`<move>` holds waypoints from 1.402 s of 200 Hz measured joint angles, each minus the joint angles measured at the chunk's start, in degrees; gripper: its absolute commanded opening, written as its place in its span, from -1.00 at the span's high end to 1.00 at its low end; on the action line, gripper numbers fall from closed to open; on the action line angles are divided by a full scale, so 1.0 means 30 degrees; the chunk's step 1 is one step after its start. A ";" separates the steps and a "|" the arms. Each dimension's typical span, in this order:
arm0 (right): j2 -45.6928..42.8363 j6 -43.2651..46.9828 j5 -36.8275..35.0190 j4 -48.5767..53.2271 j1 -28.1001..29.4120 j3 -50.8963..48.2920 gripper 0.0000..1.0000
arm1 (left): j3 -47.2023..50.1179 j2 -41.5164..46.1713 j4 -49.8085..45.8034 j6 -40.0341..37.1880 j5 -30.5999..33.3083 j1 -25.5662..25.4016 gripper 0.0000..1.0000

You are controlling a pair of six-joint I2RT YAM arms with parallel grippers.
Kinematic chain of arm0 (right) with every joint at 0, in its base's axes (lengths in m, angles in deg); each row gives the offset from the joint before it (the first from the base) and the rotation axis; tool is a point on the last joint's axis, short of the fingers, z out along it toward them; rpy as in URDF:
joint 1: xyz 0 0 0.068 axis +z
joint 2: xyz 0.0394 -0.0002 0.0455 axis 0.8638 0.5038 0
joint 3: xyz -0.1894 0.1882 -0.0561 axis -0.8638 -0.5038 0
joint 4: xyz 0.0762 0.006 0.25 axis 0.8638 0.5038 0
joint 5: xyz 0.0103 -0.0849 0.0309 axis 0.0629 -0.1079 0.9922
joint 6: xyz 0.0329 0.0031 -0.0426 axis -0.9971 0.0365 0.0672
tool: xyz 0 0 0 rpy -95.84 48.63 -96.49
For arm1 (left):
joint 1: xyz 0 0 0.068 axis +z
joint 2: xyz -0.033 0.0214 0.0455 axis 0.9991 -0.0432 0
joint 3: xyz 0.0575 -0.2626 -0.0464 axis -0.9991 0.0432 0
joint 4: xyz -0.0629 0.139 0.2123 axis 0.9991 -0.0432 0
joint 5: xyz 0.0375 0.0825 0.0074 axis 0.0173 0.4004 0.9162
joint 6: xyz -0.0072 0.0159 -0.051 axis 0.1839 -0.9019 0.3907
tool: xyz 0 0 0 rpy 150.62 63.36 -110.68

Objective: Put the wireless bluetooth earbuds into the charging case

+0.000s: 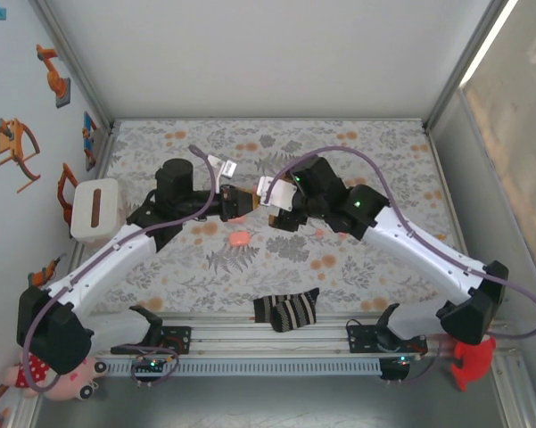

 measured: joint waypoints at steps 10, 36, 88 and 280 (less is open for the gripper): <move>-0.0758 -0.0532 0.0576 -0.0146 -0.0255 -0.0386 -0.77 | 0.0444 0.0401 0.0306 -0.0321 0.0138 0.0364 1.00; -0.2980 -0.2215 0.2798 -0.1275 -0.1392 -0.1770 -0.81 | 0.1894 0.1056 0.1756 -0.0969 0.0255 0.1450 1.00; -0.5042 -0.7096 0.7978 -0.5756 -0.3359 -0.4561 -0.79 | 0.5435 0.1953 0.7125 -0.3133 -0.0707 0.1617 1.00; -0.1974 -1.0032 1.2313 -0.8918 -0.3359 -0.4335 -0.61 | 0.6222 0.4044 0.9806 -0.8721 -0.2120 0.0474 1.00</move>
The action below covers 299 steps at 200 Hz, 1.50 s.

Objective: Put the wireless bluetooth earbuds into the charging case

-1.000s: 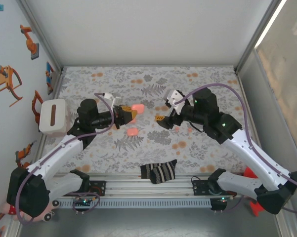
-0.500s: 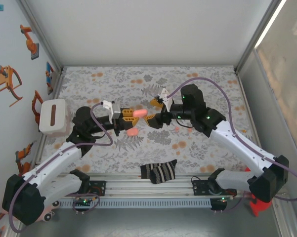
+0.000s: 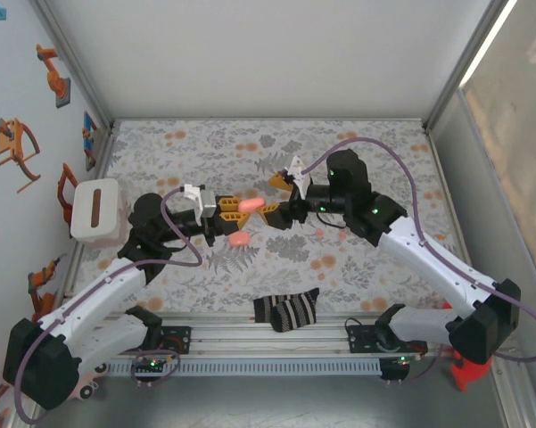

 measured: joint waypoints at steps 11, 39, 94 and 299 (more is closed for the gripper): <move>0.0000 0.0000 0.0000 0.0000 0.0000 0.0058 -0.61 | 0.0000 0.0029 -0.0007 -0.0022 -0.0007 0.0000 1.00; 0.0000 0.0007 -0.0124 0.0015 0.0000 0.0321 -0.61 | 0.0000 0.0095 -0.0007 -0.0138 0.0000 0.0000 1.00; 0.0109 0.0109 -0.0670 0.0423 0.0000 0.1158 -0.61 | 0.0000 0.0131 -0.0117 -0.0153 0.0022 0.0000 1.00; 0.1778 0.0138 -0.1719 0.1173 0.0000 0.3665 -0.64 | 0.0131 0.1421 -0.2113 -0.0699 0.0087 -0.0109 1.00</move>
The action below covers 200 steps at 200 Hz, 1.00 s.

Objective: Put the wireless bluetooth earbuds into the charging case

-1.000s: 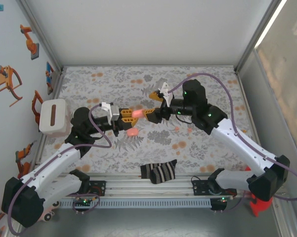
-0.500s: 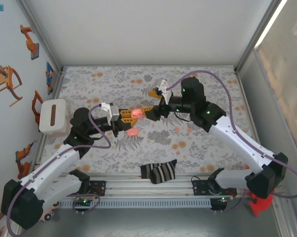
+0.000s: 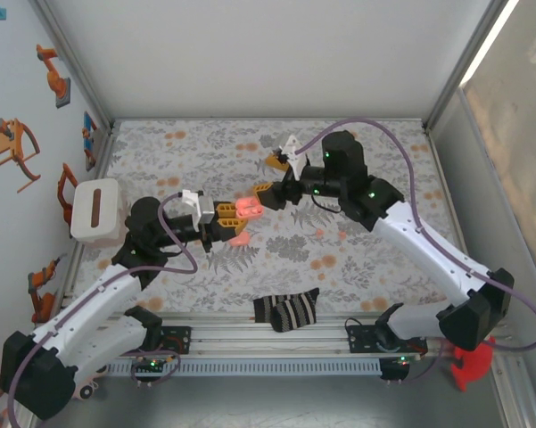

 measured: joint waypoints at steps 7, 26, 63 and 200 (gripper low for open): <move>-0.0117 -0.0022 -0.0262 0.0109 0.0000 0.0197 -0.66 | 0.0051 0.0066 0.0066 0.0000 0.0015 0.0000 1.00; -0.0816 -0.0153 -0.1173 0.0554 -0.0007 0.0415 -0.68 | 0.0372 0.0321 0.0138 0.0000 0.0226 0.0000 1.00; -0.2208 -0.1093 -0.3665 0.2849 -0.0605 0.1100 -0.67 | 0.1311 0.0976 0.0022 0.0000 0.0874 0.0000 1.00; 0.5486 -0.4415 -0.5435 1.2713 -0.3832 0.0066 -0.23 | 0.2492 0.5778 -0.3694 0.0000 0.3716 -0.0386 1.00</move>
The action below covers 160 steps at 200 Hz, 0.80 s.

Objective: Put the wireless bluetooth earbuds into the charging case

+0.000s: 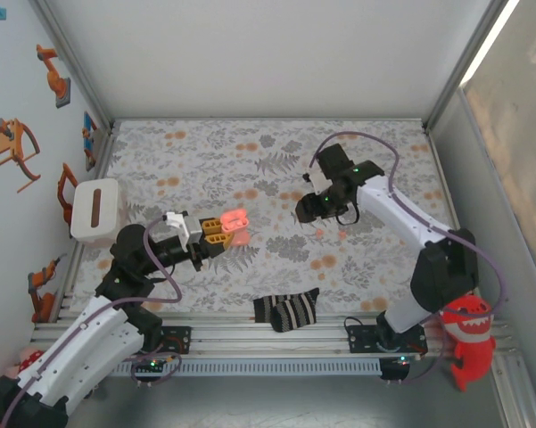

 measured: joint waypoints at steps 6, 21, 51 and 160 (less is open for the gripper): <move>0.0401 0.0284 -0.0015 0.0211 -0.0044 0.0051 -0.23 | 0.0000 -0.0007 -0.0066 -0.0007 0.0022 -0.0007 1.00; 0.1370 0.1450 -0.0022 0.0758 -0.0313 0.0342 -0.23 | 0.0000 -0.0007 -0.0211 0.0000 0.0080 -0.0007 1.00; 0.2463 0.4095 -0.0029 0.1326 -0.1166 0.1129 -0.24 | 0.0000 -0.0007 -0.0379 -0.0007 0.0087 -0.0015 1.00; 0.6732 1.2203 -0.1450 0.2667 -0.1596 0.1989 -0.17 | 0.0000 -0.0080 -0.0641 -0.0022 0.0087 -0.0117 1.00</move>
